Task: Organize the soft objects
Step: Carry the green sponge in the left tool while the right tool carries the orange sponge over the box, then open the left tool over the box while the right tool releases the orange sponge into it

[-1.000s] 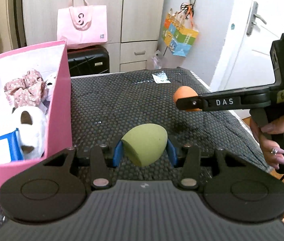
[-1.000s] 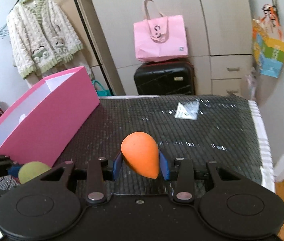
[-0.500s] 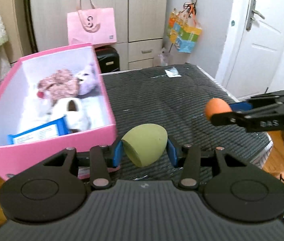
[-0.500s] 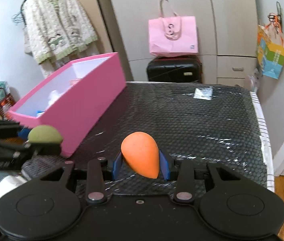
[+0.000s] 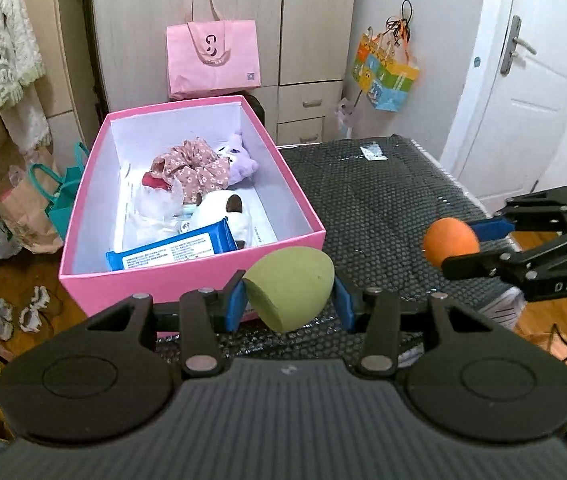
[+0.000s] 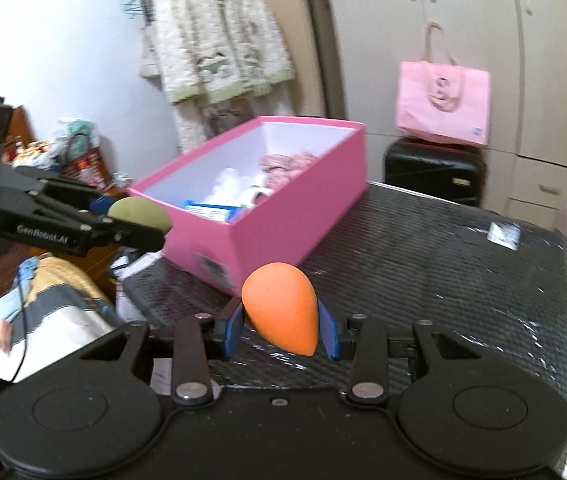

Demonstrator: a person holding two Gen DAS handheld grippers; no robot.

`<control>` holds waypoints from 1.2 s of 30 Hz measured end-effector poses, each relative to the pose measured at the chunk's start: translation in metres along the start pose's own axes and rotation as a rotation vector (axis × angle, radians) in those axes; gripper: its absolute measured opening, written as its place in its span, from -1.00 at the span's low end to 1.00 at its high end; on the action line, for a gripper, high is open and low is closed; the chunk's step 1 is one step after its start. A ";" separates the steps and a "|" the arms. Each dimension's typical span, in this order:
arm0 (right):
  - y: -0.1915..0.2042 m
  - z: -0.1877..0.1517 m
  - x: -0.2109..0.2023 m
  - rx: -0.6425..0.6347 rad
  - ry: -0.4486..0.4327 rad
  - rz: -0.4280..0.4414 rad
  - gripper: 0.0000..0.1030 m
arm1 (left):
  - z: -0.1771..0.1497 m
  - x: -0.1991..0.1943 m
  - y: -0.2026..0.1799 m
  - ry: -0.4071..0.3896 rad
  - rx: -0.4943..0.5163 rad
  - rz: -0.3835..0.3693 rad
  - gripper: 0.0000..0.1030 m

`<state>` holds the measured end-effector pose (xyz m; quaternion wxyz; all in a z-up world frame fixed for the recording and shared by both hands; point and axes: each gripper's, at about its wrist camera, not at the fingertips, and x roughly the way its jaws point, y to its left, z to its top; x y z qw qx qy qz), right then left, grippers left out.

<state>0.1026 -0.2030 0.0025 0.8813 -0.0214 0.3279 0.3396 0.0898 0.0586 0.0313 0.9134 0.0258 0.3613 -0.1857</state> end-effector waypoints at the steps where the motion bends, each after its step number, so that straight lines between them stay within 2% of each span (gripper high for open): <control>1: 0.004 0.002 0.000 -0.009 0.001 0.014 -0.12 | 0.001 -0.005 0.004 0.009 -0.011 -0.020 -0.14; 5: 0.017 0.018 -0.001 -0.041 0.005 0.069 -0.12 | 0.007 -0.013 0.016 0.066 -0.054 -0.137 -0.14; 7: 0.022 0.028 0.002 -0.053 0.009 0.086 -0.12 | 0.010 -0.015 0.019 0.053 -0.047 -0.146 -0.14; 16: 0.031 0.076 0.043 -0.097 0.005 0.106 -0.11 | 0.038 -0.003 0.046 -0.015 -0.005 -0.097 -0.12; 20: 0.023 0.103 0.068 -0.104 0.003 0.074 -0.11 | 0.058 0.010 0.068 -0.039 -0.023 -0.080 -0.12; 24: 0.012 0.128 0.092 -0.091 0.012 0.058 -0.11 | 0.071 0.025 0.090 -0.091 -0.009 0.012 -0.11; 26: 0.006 0.139 0.106 -0.084 0.024 0.051 -0.11 | 0.073 0.039 0.103 -0.083 -0.029 0.072 -0.11; 30: 0.000 0.155 0.140 -0.078 0.062 0.028 -0.11 | 0.082 0.065 0.120 -0.060 -0.060 0.067 -0.11; 33: -0.011 0.168 0.169 -0.039 0.098 0.029 -0.10 | 0.089 0.085 0.119 -0.032 -0.029 0.118 -0.11; 36: -0.019 0.180 0.195 -0.019 0.120 0.020 -0.10 | 0.100 0.104 0.122 0.007 -0.040 0.097 -0.11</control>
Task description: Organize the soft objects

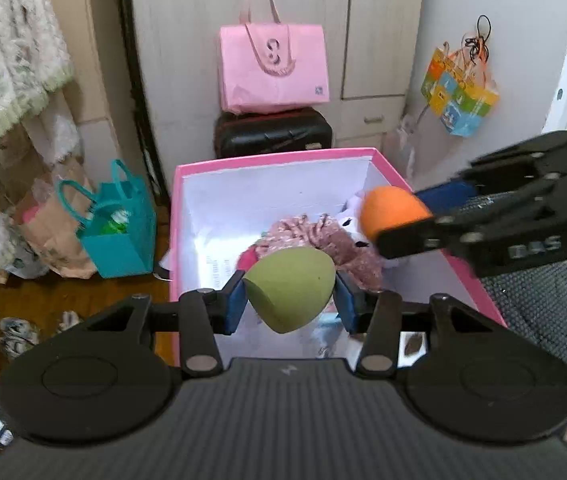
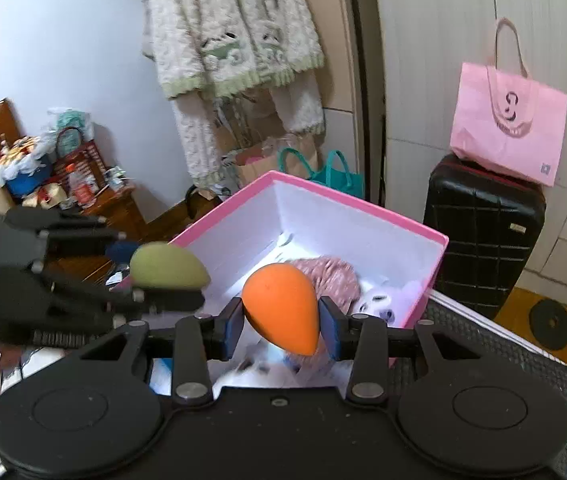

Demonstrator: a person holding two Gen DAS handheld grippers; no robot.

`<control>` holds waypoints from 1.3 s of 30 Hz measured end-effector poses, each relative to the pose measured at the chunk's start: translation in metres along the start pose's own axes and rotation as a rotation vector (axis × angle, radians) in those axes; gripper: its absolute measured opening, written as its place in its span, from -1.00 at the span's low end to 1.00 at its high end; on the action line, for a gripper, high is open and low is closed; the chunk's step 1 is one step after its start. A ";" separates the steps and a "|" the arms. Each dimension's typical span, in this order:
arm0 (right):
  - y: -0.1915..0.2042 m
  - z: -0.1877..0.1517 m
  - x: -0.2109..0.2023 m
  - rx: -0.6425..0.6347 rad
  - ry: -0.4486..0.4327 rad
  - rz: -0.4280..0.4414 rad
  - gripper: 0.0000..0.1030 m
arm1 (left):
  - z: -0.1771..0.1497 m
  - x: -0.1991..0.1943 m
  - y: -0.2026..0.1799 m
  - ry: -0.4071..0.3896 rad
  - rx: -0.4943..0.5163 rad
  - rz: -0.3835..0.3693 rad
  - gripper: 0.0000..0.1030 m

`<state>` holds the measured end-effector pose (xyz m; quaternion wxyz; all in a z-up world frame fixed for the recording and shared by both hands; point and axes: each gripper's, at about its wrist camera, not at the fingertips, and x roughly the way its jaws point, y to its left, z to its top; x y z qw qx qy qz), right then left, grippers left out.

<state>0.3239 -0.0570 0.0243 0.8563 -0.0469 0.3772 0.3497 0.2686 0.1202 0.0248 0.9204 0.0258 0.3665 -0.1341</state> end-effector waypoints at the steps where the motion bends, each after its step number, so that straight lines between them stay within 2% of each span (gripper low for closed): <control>1: -0.002 0.004 0.007 0.000 0.006 -0.008 -0.10 | 0.004 0.007 0.002 0.012 -0.005 0.004 -0.11; 4: -0.011 0.013 0.023 0.011 0.018 -0.055 -0.09 | 0.009 0.022 0.004 0.039 -0.009 0.042 -0.11; 7: -0.024 0.017 0.035 0.053 0.040 -0.067 -0.09 | 0.016 0.030 0.004 0.019 0.000 0.084 -0.11; 14: -0.034 0.025 0.046 0.070 0.016 -0.075 -0.04 | 0.039 0.047 0.012 -0.006 -0.025 0.061 -0.11; 15: -0.034 0.025 0.046 0.066 0.006 -0.099 -0.01 | 0.040 0.048 0.012 -0.010 -0.026 0.065 -0.08; 17: -0.035 0.026 0.042 0.071 -0.007 -0.139 0.20 | 0.039 0.045 0.012 -0.035 -0.029 0.088 0.15; 18: -0.037 0.025 0.038 0.080 -0.011 -0.143 0.24 | 0.039 0.042 0.011 -0.049 -0.031 0.099 0.31; 20: -0.038 0.021 0.026 0.095 -0.022 -0.130 0.35 | 0.035 0.032 0.008 -0.066 -0.013 0.097 0.31; 23: -0.031 0.011 0.005 0.085 -0.029 -0.117 0.37 | 0.028 0.016 0.006 -0.069 -0.025 0.087 0.37; 30: 0.012 -0.027 -0.052 -0.019 -0.078 -0.136 0.48 | 0.000 -0.029 -0.004 -0.075 -0.047 0.045 0.53; 35: 0.039 -0.047 -0.082 -0.060 -0.111 -0.146 0.49 | -0.012 -0.064 -0.029 -0.117 0.030 0.079 0.68; 37: 0.047 -0.054 -0.095 -0.072 -0.131 -0.148 0.50 | -0.018 -0.080 -0.041 -0.149 0.071 0.107 0.91; 39: 0.054 -0.061 -0.107 -0.078 -0.156 -0.143 0.54 | -0.026 -0.097 -0.054 -0.204 0.129 0.132 1.00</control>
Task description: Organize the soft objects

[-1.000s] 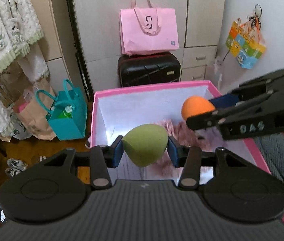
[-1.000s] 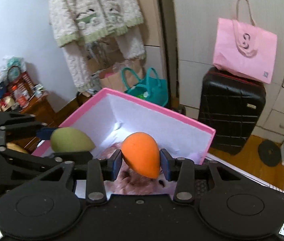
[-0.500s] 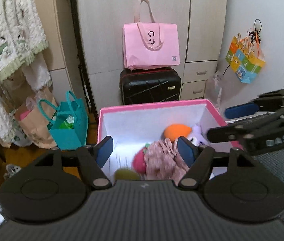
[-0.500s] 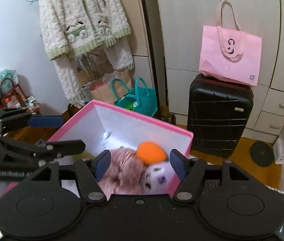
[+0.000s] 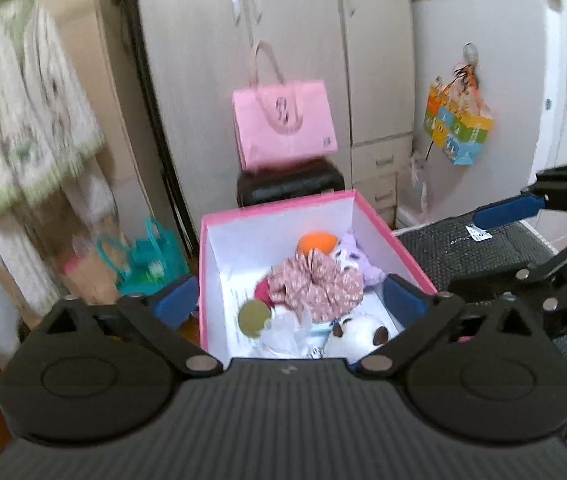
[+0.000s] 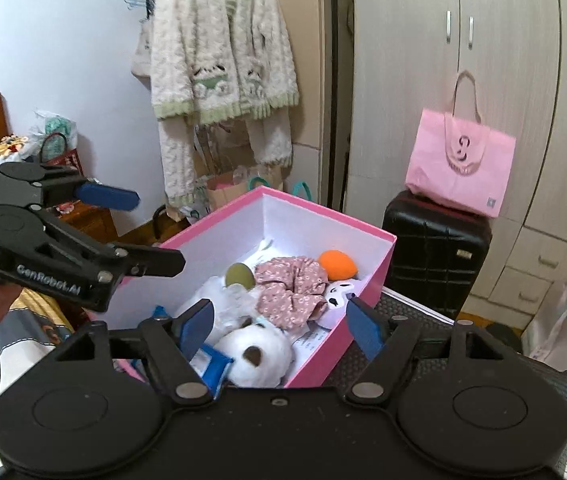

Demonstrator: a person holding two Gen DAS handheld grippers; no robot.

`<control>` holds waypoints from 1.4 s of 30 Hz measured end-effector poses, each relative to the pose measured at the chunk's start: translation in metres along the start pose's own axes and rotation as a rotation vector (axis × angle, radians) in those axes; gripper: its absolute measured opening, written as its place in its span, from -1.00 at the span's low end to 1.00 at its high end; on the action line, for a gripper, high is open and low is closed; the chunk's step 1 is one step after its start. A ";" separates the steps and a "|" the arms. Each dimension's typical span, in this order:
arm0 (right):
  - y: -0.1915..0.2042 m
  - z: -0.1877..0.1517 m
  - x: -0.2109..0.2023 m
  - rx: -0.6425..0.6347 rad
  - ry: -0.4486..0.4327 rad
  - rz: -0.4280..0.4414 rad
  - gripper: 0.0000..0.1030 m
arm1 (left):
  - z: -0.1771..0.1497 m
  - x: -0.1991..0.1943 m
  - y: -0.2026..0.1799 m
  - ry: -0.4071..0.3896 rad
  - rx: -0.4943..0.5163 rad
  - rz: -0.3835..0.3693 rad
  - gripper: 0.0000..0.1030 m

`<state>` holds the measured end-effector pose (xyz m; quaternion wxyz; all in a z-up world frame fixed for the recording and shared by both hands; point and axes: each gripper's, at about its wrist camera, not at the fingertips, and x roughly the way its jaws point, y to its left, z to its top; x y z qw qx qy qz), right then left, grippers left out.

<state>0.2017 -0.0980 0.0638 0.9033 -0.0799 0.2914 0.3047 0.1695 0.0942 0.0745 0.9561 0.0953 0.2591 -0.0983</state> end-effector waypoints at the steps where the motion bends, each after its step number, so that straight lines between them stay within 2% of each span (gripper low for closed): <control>1: 0.001 -0.002 -0.007 0.003 -0.012 0.003 0.56 | -0.002 -0.008 -0.005 -0.015 0.017 0.008 1.00; 6: 0.004 -0.015 -0.036 0.028 -0.048 -0.019 0.60 | -0.010 -0.035 -0.019 -0.027 0.033 -0.018 1.00; 10: 0.003 -0.025 -0.051 0.045 -0.068 -0.056 0.78 | -0.016 -0.044 -0.024 -0.011 0.015 -0.033 1.00; 12: 0.002 -0.029 -0.055 0.066 -0.082 -0.064 0.87 | -0.019 -0.043 -0.026 -0.005 -0.015 -0.011 1.00; 16: 0.000 -0.035 -0.048 0.100 -0.054 -0.134 0.95 | -0.022 -0.036 -0.034 0.084 -0.058 0.056 1.00; 18: 0.000 -0.038 -0.044 0.136 -0.009 -0.200 0.95 | -0.023 -0.032 -0.039 0.146 -0.069 0.070 1.00; 20: 0.000 -0.042 -0.044 0.155 0.031 -0.234 0.95 | -0.027 -0.032 -0.045 0.175 -0.078 0.068 1.00; 25: -0.012 -0.058 -0.061 0.239 0.014 -0.168 0.95 | -0.036 -0.039 -0.055 0.157 -0.117 0.097 1.00; 28: -0.017 -0.070 -0.072 0.317 -0.001 -0.113 0.95 | -0.039 -0.042 -0.061 0.158 -0.116 0.069 1.00; 35: -0.008 -0.088 -0.089 0.278 -0.026 -0.233 0.95 | -0.045 -0.044 -0.075 0.157 -0.131 0.043 1.00; 42: 0.006 -0.098 -0.109 0.240 -0.051 -0.275 0.95 | -0.050 -0.045 -0.080 0.140 -0.152 0.032 1.00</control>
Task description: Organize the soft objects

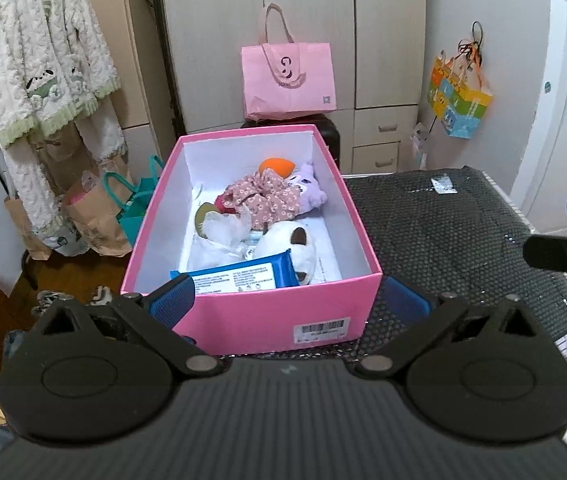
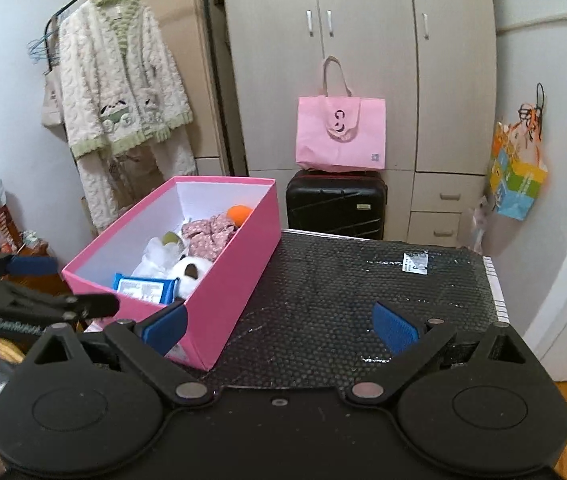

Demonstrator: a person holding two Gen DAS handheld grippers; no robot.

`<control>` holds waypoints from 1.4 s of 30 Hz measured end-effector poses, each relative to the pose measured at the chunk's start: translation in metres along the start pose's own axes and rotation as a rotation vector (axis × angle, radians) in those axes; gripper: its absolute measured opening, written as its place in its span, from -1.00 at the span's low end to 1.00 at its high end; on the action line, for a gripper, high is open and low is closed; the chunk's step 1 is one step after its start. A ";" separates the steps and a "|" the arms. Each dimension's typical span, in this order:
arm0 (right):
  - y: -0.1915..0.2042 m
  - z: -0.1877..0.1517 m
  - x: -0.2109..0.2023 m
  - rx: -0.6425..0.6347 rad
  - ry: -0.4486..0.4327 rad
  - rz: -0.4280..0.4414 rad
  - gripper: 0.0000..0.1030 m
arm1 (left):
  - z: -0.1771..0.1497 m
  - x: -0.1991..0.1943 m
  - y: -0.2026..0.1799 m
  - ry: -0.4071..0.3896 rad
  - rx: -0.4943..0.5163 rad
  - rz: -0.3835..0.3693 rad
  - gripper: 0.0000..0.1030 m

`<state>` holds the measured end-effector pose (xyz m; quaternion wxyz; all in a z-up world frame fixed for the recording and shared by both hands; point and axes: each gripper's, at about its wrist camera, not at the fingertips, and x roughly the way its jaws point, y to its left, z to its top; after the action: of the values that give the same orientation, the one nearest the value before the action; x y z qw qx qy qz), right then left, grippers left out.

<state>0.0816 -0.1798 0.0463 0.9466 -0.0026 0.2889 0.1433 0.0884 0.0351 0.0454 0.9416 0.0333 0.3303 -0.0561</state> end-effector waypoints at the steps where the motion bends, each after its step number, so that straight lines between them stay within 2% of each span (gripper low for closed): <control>1: 0.001 -0.001 -0.002 -0.011 -0.007 -0.011 0.95 | -0.001 0.001 0.002 0.004 -0.017 -0.008 1.00; 8: 0.001 -0.007 -0.005 -0.017 -0.004 -0.005 0.95 | -0.008 0.006 0.007 0.008 -0.065 0.027 1.00; 11: 0.004 -0.012 -0.006 -0.028 -0.010 -0.039 0.95 | -0.012 0.005 0.008 0.002 -0.074 0.036 1.00; 21: 0.002 -0.025 -0.010 -0.021 0.000 -0.102 0.95 | -0.026 -0.008 -0.007 -0.033 -0.039 0.045 1.00; 24: -0.003 -0.030 -0.011 -0.010 -0.005 -0.093 0.95 | -0.029 -0.011 -0.010 -0.050 -0.036 0.045 1.00; 27: -0.006 -0.034 -0.008 0.000 -0.003 -0.097 0.95 | -0.032 -0.011 -0.014 -0.065 -0.042 0.063 1.00; 35: -0.011 -0.040 -0.002 -0.011 -0.002 -0.182 0.95 | -0.035 -0.009 -0.022 -0.095 -0.034 0.101 1.00; 42: -0.021 -0.046 -0.003 0.019 -0.008 -0.188 0.95 | -0.039 -0.010 -0.030 -0.131 0.009 0.168 1.00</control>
<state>0.0596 -0.2048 0.0084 0.9570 -0.0202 0.2847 0.0511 0.0526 0.0101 0.0207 0.9625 0.0613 0.2637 0.0195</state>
